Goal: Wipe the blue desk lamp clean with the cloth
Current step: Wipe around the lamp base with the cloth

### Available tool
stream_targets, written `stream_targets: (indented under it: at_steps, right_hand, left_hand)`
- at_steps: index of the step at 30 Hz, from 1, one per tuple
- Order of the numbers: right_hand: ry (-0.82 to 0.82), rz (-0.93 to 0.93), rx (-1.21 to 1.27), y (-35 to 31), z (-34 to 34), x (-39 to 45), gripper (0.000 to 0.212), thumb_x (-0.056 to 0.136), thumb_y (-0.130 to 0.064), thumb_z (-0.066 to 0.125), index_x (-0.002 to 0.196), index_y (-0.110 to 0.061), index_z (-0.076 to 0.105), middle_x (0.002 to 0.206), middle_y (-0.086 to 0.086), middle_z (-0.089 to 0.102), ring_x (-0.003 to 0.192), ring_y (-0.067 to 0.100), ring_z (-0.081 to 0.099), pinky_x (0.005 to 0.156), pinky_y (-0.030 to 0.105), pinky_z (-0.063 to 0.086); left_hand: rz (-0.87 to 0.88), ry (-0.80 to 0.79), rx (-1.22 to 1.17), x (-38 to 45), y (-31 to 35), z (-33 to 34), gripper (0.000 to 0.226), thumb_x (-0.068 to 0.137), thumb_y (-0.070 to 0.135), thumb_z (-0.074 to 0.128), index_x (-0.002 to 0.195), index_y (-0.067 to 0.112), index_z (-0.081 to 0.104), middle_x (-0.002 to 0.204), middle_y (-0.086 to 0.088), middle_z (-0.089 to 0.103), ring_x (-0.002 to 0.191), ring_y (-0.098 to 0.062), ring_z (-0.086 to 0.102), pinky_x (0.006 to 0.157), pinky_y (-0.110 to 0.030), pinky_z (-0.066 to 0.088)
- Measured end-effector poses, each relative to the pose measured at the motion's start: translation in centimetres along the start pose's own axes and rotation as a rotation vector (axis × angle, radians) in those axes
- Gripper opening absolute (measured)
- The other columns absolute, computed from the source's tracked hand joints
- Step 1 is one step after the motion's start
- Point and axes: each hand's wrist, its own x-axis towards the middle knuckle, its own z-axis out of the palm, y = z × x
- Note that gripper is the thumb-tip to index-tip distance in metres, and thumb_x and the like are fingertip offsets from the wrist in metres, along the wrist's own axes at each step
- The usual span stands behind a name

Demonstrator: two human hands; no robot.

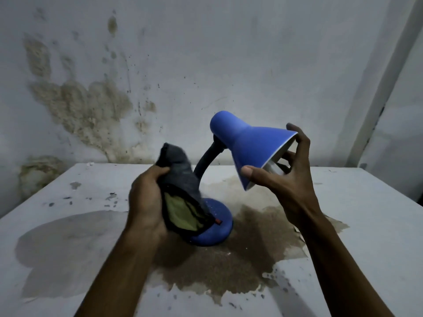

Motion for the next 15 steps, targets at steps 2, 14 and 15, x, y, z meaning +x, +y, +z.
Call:
stream_targets:
  at_steps: [2,14,15]
  right_hand:
    - [-0.018,0.022,0.008,0.3,-0.1,-0.4,0.135,0.037,-0.056,0.085,0.15,-0.051,0.012,0.139,-0.011,0.042,0.1,-0.031,0.048,0.085,0.022,0.048]
    - [-0.512,0.45,-0.414,10.0,-0.3,-2.5,0.137,0.034,-0.058,0.091,0.153,-0.033,0.027,0.151,0.004,0.042,0.128,0.018,0.044,0.098,0.033,0.041]
    - [-0.529,0.433,-0.467,10.4,0.5,-2.7,0.135,0.04,-0.057,0.093,0.154,-0.033,0.025,0.154,0.003,0.039,0.132,0.019,0.042,0.099,0.031,0.038]
  left_hand:
    - [-0.125,0.009,-0.032,2.0,0.1,-2.5,0.02,0.086,0.02,0.045,0.083,0.01,0.062,0.07,-0.006,0.06,0.055,-0.018,0.062,0.058,-0.023,0.049]
    - [-0.01,-0.032,1.016,7.7,-3.7,-7.1,0.013,0.079,0.0,0.059,0.085,-0.006,0.07,0.07,-0.013,0.063,0.061,-0.021,0.058,0.062,-0.029,0.044]
    - [0.04,-0.084,1.135,8.0,-4.0,-6.8,0.015,0.08,0.005,0.058,0.083,-0.004,0.07,0.069,-0.01,0.064,0.061,-0.021,0.058,0.063,-0.029,0.044]
